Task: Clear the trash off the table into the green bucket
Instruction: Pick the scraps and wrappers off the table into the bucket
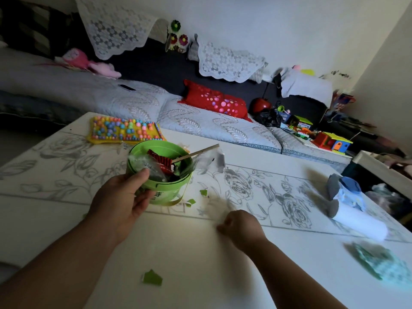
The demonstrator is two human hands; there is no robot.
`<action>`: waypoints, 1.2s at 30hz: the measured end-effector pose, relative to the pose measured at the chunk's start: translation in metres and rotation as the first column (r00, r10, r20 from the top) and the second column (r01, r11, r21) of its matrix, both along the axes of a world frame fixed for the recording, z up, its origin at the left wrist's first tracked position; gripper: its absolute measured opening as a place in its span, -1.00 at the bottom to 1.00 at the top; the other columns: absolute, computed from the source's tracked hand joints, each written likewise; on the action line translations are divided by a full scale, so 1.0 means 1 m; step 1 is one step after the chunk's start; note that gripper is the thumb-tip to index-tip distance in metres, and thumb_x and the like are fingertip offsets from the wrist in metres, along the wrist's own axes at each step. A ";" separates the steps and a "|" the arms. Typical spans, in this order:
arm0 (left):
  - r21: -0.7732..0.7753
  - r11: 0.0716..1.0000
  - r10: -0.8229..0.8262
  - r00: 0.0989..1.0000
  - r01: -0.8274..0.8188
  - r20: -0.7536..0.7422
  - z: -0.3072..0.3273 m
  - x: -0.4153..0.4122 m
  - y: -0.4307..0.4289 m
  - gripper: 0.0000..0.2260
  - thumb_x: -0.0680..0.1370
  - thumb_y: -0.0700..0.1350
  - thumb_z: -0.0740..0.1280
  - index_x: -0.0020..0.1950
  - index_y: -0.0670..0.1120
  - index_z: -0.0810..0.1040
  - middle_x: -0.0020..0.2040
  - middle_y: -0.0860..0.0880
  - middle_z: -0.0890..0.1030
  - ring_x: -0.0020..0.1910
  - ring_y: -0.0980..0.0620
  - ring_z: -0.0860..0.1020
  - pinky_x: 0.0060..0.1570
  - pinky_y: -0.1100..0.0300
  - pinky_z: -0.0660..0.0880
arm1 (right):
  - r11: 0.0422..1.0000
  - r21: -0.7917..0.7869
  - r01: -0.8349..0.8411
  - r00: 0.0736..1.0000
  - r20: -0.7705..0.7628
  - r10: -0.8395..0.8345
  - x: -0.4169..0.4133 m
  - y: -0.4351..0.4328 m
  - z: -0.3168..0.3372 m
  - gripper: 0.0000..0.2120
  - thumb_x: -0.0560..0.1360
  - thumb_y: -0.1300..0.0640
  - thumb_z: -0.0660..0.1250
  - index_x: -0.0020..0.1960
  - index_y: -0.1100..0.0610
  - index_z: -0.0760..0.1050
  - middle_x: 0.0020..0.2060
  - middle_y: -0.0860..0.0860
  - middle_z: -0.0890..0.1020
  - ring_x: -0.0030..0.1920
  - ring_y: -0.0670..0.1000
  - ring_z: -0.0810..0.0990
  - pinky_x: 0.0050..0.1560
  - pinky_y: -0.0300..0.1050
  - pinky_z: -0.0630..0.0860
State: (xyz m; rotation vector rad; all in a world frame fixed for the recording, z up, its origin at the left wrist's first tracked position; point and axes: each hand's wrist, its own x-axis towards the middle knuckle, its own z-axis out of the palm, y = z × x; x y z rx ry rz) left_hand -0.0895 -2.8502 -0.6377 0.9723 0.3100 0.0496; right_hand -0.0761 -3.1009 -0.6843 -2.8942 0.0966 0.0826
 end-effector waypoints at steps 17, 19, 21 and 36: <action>-0.014 0.998 0.064 0.998 -0.064 -0.010 0.001 0.005 0.023 -0.91 0.49 -0.08 0.39 -0.08 -0.07 0.55 -0.26 0.00 0.63 -0.29 0.08 0.56 -0.53 0.38 0.46 | 0.994 0.007 0.106 0.988 -0.117 -0.105 0.104 0.057 0.001 -0.46 0.42 -0.15 0.39 0.27 0.15 0.47 0.21 0.13 0.54 0.19 0.14 0.52 0.14 -0.12 0.44; -0.027 0.998 0.059 0.998 -0.059 -0.007 0.000 0.005 0.025 -0.93 0.49 -0.09 0.39 -0.11 -0.06 0.54 -0.36 0.03 0.65 -0.29 0.08 0.57 -0.52 0.38 0.46 | 0.992 -0.001 0.129 0.984 -0.121 -0.128 0.109 0.059 0.001 -0.51 0.42 -0.11 0.41 0.20 0.20 0.51 0.13 0.13 0.58 0.13 0.13 0.55 0.06 -0.13 0.47; -0.029 0.998 0.058 0.998 -0.059 -0.008 -0.002 0.005 0.028 -0.92 0.48 -0.09 0.39 -0.13 -0.06 0.54 -0.38 0.05 0.65 -0.30 0.08 0.57 -0.52 0.39 0.46 | 0.983 0.057 0.172 0.979 -0.123 -0.164 0.111 0.059 0.002 -0.56 0.42 -0.02 0.45 0.18 0.22 0.52 0.07 0.13 0.62 0.09 0.13 0.59 0.09 -0.11 0.51; -0.024 0.997 0.071 0.997 -0.072 -0.019 0.000 -0.005 0.050 -0.85 0.47 -0.07 0.41 -0.01 -0.08 0.56 -0.17 -0.02 0.64 -0.25 0.06 0.59 -0.52 0.36 0.48 | 0.893 0.448 0.051 0.987 0.114 -0.114 0.055 0.104 0.022 -0.73 0.45 -0.01 0.33 -0.34 0.13 0.54 -0.41 0.03 0.59 -0.26 0.09 0.59 -0.29 -0.20 0.40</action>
